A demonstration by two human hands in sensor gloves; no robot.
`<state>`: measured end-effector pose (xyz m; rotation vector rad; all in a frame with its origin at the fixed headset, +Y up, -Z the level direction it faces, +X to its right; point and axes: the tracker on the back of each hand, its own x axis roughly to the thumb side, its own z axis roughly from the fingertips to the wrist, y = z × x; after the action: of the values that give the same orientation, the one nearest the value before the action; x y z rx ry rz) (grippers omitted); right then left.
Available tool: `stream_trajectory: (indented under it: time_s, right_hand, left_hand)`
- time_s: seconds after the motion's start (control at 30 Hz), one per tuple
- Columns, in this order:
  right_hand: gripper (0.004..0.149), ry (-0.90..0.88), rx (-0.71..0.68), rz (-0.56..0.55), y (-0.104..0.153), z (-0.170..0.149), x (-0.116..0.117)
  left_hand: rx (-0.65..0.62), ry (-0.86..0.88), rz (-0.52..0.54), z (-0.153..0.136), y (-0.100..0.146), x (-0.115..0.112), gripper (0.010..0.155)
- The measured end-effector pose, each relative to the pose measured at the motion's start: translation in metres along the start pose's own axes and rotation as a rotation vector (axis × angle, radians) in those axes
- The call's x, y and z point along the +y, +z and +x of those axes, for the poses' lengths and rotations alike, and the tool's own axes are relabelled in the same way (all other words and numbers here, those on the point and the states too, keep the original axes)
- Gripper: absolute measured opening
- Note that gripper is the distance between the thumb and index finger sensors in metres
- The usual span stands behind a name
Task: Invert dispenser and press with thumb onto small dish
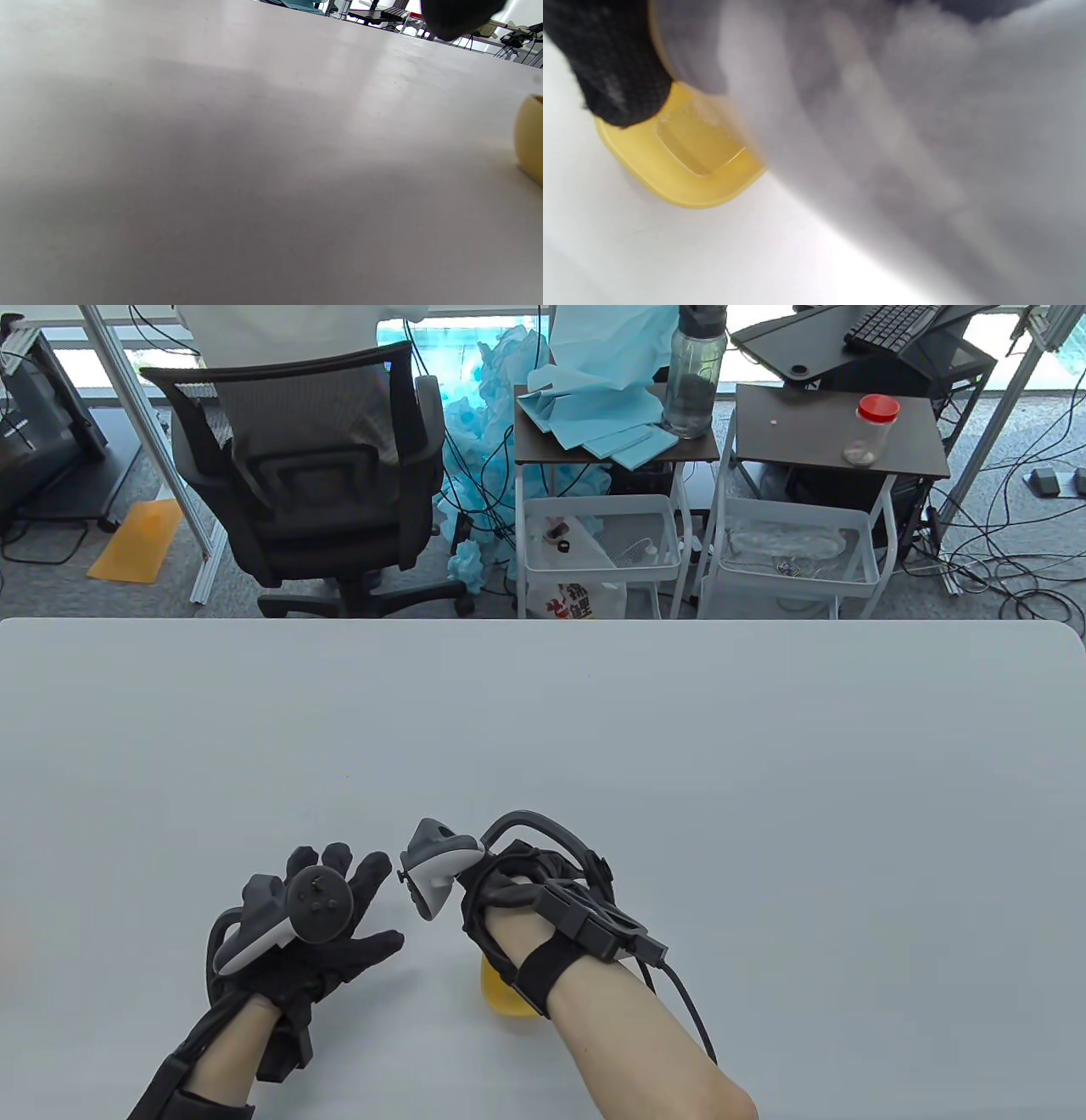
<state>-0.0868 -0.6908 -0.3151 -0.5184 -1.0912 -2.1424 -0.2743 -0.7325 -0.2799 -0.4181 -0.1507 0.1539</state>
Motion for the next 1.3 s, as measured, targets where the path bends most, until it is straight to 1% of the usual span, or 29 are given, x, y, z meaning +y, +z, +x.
stream_trajectory:
  time_s: [0.17,0.33,0.43,0.53,0.73,0.77,0.8,0.93,0.97,1.13,1.3]
  right_hand:
    - [0.071,0.013,-0.003,-0.003,-0.007,-0.001,0.001]
    - [0.071,-0.012,-0.026,-0.027,-0.008,-0.005,0.005]
    - [0.074,-0.078,-0.06,-0.056,-0.003,-0.013,0.008]
    - [0.077,-0.18,-0.098,-0.133,0.008,-0.026,0.01]
    - [0.078,-0.45,-0.184,-0.35,0.041,-0.06,0.018]
    - [0.078,-0.511,-0.199,-0.418,0.049,-0.067,0.021]
    - [0.078,-0.535,-0.202,-0.444,0.052,-0.07,0.022]
    - [0.078,-0.724,-0.213,-0.662,0.077,-0.092,0.034]
    - [0.078,-0.762,-0.214,-0.693,0.08,-0.095,0.036]
    - [0.078,-0.983,-0.225,-0.908,0.099,-0.114,0.058]
    - [0.079,-1.149,-0.216,-1.134,0.108,-0.128,0.085]
  left_hand:
    - [0.006,-0.002,0.001,-0.001,-0.001,0.001,0.083]
    - [0.013,-0.004,-0.003,-0.001,-0.001,0.001,0.083]
    - [0.016,0.0,-0.001,-0.002,-0.001,0.002,0.083]
    - [0.016,-0.002,-0.001,-0.002,-0.001,0.001,0.083]
    - [0.019,-0.002,-0.006,-0.002,-0.002,0.001,0.084]
    - [0.019,-0.004,-0.004,-0.002,-0.001,0.001,0.083]
    - [0.019,-0.004,-0.004,-0.002,-0.001,0.001,0.083]
    - [0.018,-0.007,-0.003,-0.002,-0.001,0.001,0.084]
    - [0.018,-0.007,-0.005,-0.002,-0.002,0.001,0.083]
    - [0.025,-0.005,-0.013,-0.002,-0.002,0.0,0.083]
    - [0.023,-0.002,-0.004,-0.002,-0.003,-0.001,0.083]
